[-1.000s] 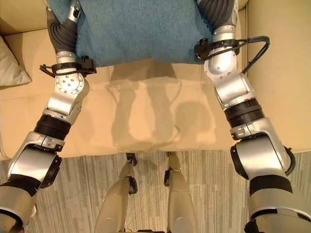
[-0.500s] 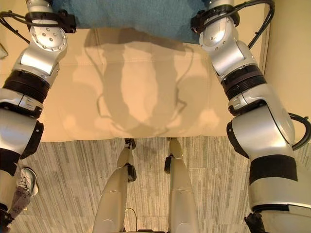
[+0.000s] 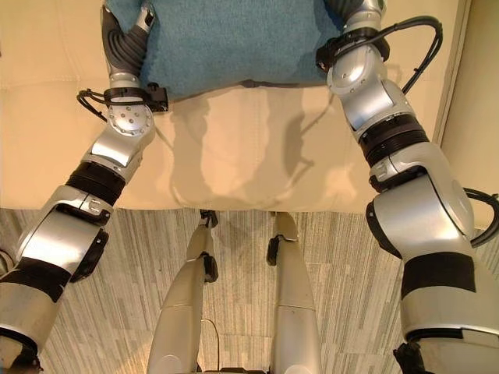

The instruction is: Pick up all the scattered cushions and arrange them neatly on the sofa.

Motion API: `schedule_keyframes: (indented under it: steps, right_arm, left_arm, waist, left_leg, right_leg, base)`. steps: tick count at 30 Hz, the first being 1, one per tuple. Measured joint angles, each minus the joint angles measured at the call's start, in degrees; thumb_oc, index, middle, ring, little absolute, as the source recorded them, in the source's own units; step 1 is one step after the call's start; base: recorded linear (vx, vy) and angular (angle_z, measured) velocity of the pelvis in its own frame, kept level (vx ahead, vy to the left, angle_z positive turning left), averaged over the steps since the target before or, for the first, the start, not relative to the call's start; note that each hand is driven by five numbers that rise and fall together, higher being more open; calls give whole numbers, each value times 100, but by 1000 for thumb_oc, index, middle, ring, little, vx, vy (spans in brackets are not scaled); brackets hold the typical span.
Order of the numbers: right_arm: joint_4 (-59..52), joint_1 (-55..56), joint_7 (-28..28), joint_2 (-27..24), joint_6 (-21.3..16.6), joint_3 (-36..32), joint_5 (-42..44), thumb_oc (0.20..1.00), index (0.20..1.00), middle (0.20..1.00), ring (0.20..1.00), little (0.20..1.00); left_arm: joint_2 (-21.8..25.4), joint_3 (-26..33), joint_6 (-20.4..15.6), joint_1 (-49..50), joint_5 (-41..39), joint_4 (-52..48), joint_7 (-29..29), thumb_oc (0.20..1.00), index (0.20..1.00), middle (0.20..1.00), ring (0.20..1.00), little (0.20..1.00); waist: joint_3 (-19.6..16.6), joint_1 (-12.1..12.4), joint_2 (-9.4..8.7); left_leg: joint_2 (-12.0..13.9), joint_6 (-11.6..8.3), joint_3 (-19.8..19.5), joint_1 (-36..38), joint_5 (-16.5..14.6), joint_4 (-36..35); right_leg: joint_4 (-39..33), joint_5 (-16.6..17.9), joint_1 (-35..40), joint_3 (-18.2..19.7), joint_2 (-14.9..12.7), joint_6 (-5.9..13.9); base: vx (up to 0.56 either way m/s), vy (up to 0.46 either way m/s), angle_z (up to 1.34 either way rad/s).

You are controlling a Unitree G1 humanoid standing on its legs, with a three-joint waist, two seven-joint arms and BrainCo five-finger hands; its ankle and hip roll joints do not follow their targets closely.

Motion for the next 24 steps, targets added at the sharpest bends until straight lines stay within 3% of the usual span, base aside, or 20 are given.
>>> schedule_keyframes:
  steps: [5,12,19,24]
  right_arm:
    - [-333,172,-92,-64,36,-209,-7,1000,1000,1000,1000,1000]
    - [-795,869,91,-10,90,-549,-129,1000,1000,1000,1000,1000]
    - [-1852,2448,651,-199,110,-706,-476,1000,1000,1000,1000,1000]
    - [-2760,3762,1179,-392,-89,-1175,-574,1000,1000,1000,1000,1000]
  left_arm:
    - [282,-2,93,12,-114,-1,-55,1000,1000,1000,1000,1000]
    - [685,15,170,137,-90,-98,-285,1000,1000,1000,1000,1000]
    - [985,422,184,1735,-89,-737,-784,1000,1000,1000,1000,1000]
    - [1180,1040,170,3070,-76,-1093,-1247,1000,1000,1000,1000,1000]
  waist:
    - [16,-98,-31]
    - [181,-103,-324]
    - [184,-81,-327]
    - [178,-50,-308]
  left_leg:
    - [4,0,17,5,0,37]
    - [50,-12,160,395,-9,40]
    - [91,-61,221,1358,-78,-194]
    - [104,-57,237,2140,-201,-305]
  right_leg:
    - [15,2,-2,1,6,-1]
    - [23,12,305,106,46,-10]
    - [-182,-70,1235,123,116,32]
    - [-309,-214,2064,59,97,-13]
  base:
    - [-37,-31,-1]
    - [-53,6,-8]
    - [3,36,-6]
    - [44,51,3]
